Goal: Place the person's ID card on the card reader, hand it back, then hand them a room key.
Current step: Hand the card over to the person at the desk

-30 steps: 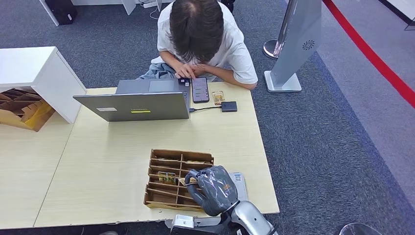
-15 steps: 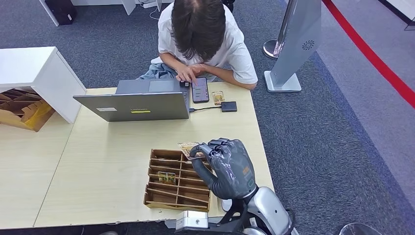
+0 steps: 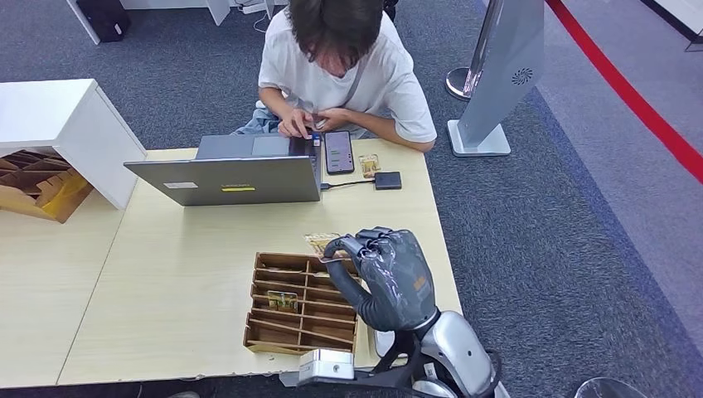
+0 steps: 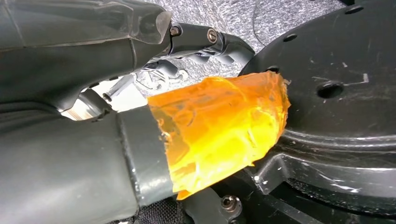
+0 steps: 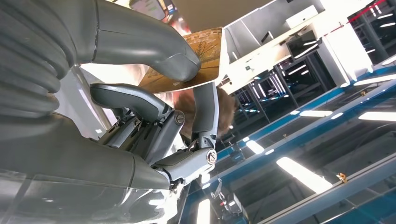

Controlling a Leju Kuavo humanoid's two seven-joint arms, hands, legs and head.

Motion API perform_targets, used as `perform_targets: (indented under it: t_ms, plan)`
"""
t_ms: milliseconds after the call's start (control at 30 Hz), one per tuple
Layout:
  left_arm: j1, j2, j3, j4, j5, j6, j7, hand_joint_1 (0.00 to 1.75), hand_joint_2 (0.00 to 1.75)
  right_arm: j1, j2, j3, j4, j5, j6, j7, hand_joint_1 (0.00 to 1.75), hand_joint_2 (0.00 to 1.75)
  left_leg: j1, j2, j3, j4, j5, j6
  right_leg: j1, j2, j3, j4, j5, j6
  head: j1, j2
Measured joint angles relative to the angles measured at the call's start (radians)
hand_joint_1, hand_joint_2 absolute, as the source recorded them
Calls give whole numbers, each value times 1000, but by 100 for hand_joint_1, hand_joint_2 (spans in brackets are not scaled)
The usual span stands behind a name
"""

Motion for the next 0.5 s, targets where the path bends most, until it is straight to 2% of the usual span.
perform_targets:
  t_ms: [500]
  plan:
    - [-4,14,0,0,-35,-14,3,0,0,-81,31,-34,88,24,32,40,175,175,0,0,0,0,0,0,0,0,0,0,0,0,0,0]
